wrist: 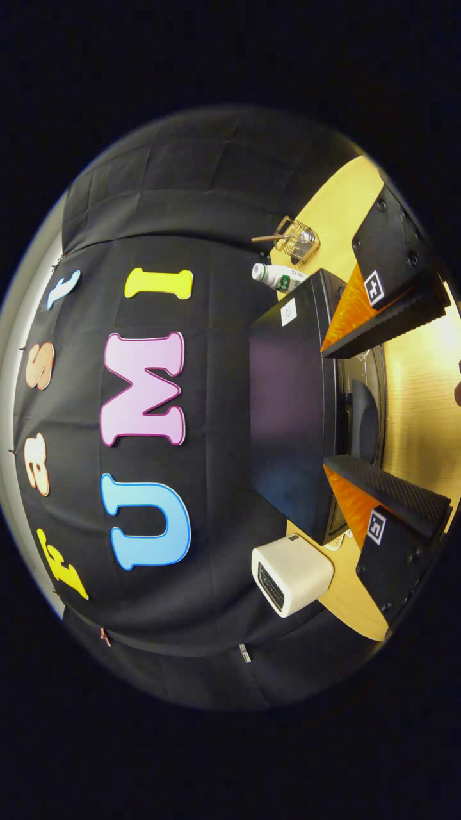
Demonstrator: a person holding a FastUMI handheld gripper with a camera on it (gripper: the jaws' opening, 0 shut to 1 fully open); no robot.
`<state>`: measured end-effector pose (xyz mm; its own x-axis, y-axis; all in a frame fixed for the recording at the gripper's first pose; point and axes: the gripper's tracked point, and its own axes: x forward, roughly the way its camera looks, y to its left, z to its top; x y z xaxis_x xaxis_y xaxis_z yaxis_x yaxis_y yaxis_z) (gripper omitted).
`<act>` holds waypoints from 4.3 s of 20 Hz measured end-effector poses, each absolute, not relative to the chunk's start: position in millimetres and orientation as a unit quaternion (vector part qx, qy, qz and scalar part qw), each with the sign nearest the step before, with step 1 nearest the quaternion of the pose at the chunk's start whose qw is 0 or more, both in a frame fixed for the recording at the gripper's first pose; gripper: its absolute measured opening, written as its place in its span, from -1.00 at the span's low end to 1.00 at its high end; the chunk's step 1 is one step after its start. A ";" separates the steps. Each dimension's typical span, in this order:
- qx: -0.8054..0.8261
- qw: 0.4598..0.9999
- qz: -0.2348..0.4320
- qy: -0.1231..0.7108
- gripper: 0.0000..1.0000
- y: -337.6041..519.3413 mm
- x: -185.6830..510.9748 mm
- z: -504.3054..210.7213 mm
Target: Open the toaster oven, put the food inside, and close the toaster oven door.
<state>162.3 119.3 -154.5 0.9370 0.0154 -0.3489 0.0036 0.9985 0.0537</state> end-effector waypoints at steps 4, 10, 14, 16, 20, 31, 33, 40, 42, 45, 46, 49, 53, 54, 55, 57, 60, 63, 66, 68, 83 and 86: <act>0.026 0.979 -0.009 0.204 0.97 125.6 180.9 -183.6; 0.008 0.976 -0.006 0.220 0.98 133.0 178.3 -194.8; -0.003 0.968 0.008 0.250 0.97 136.1 154.7 -204.3; -0.007 0.968 0.009 0.252 0.98 135.5 141.0 -207.1; -0.015 0.965 0.012 0.262 0.96 136.3 116.4 -216.2; -0.066 0.906 0.050 0.416 0.99 132.8 31.4 -328.7; -0.062 0.905 0.055 0.418 0.99 135.1 18.5 -329.8; -0.085 0.916 0.083 0.384 0.98 99.0 -3.0 -284.3; -0.083 0.917 0.075 0.383 0.98 74.0 -11.8 -271.6; -0.071 0.916 0.053 0.391 0.98 31.0 -22.2 -257.4; -0.068 0.917 0.043 0.391 0.98 13.7 -24.0 -253.6; -0.057 0.916 0.015 0.398 0.98 -33.1 -25.1 -246.7; -0.026 0.899 0.000 0.438 0.98 -87.1 -19.8 -253.8; -0.018 0.895 -0.004 0.446 0.98 -102.5 -15.7 -254.2; -0.015 0.892 -0.008 0.452 0.98 -117.1 -11.3 -255.2; -0.018 0.885 -0.011 0.465 0.98 -145.0 -4.6 -258.7; -0.018 0.871 -0.011 0.490 0.98 -186.0 4.5 -267.6; -0.016 0.853 -0.012 0.521 0.98 -220.3 7.4 -287.2; -0.022 0.834 -0.006 0.551 0.98 -245.9 4.8 -312.5; -0.014 0.819 -0.003 0.573 0.99 -256.2 1.7 -332.4; 0.036 0.775 0.005 0.631 0.44 -244.6 -12.8 -386.3; 0.052 0.763 0.005 0.644 -0.13 -239.5 -13.4 -387.2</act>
<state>-13.4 -239.5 -387.2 0.1712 0.0749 -0.9824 0.0601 0.9945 0.0863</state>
